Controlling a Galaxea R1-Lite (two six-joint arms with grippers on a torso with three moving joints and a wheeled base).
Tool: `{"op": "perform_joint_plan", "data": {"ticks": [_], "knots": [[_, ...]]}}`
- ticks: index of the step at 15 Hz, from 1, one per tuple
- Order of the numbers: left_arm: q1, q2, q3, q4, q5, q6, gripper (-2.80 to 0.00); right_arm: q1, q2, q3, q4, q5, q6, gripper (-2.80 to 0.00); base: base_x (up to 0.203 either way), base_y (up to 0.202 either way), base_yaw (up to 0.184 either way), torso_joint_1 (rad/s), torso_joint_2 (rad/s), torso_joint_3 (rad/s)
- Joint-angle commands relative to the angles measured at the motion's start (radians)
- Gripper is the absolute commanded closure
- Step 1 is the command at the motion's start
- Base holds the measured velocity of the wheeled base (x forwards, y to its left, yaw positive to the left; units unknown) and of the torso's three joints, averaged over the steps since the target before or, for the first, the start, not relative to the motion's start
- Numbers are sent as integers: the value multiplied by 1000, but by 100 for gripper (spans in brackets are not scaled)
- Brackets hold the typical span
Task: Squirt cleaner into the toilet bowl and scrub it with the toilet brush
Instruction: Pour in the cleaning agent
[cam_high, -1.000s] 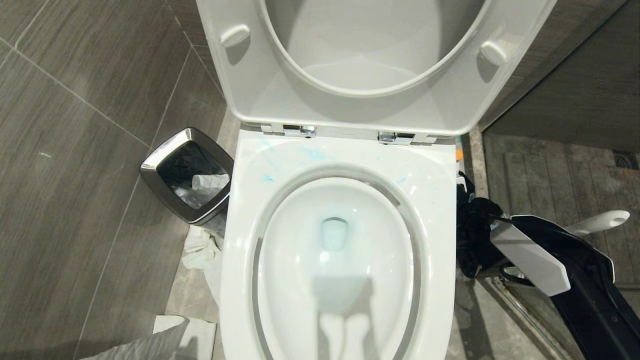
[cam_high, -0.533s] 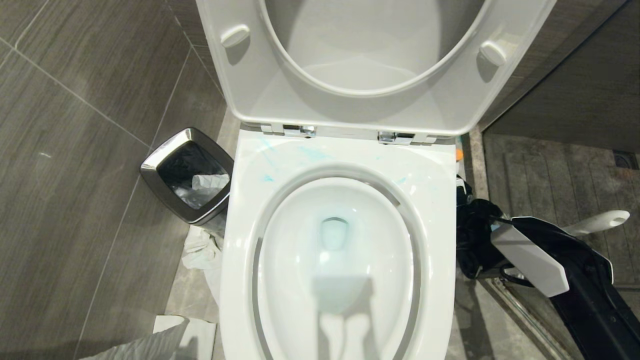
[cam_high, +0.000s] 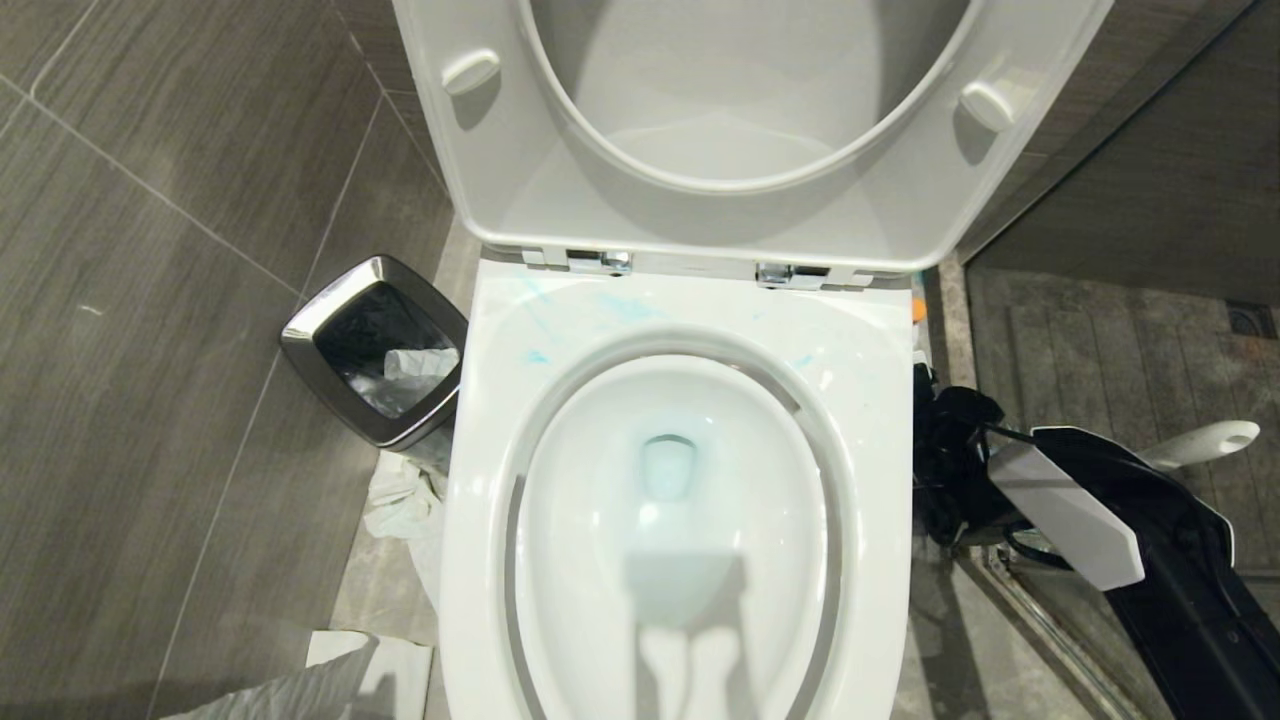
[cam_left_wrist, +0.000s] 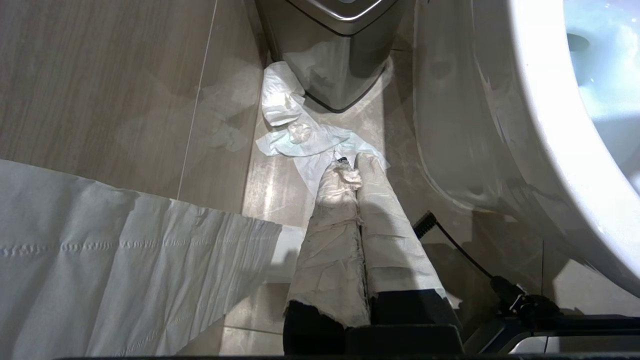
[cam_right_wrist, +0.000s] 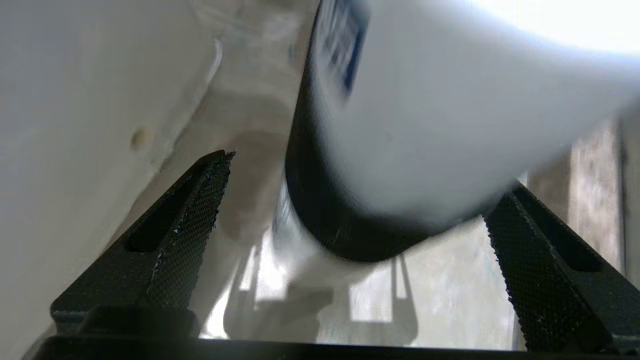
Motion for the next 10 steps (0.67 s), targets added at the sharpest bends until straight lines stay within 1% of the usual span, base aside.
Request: {"op": "perform_joint_plan", "data": {"ticks": [1, 4, 8, 10], "knots": [[0, 0, 8, -1, 0, 0, 0, -4, 7, -54, 7, 3, -2, -280, 0, 0, 0, 0, 0, 0], [0, 0, 8, -1, 0, 0, 0, -11, 33, -133, 52, 9, -3, -280, 0, 0, 0, 0, 0, 0], [0, 0, 8, -1, 0, 0, 0, -11, 39, -145, 73, 34, -3, -280, 0, 0, 0, 0, 0, 0], [0, 0, 8, -1, 0, 0, 0, -11, 56, -182, 78, 37, -2, -280, 0, 0, 0, 0, 0, 0]]}}
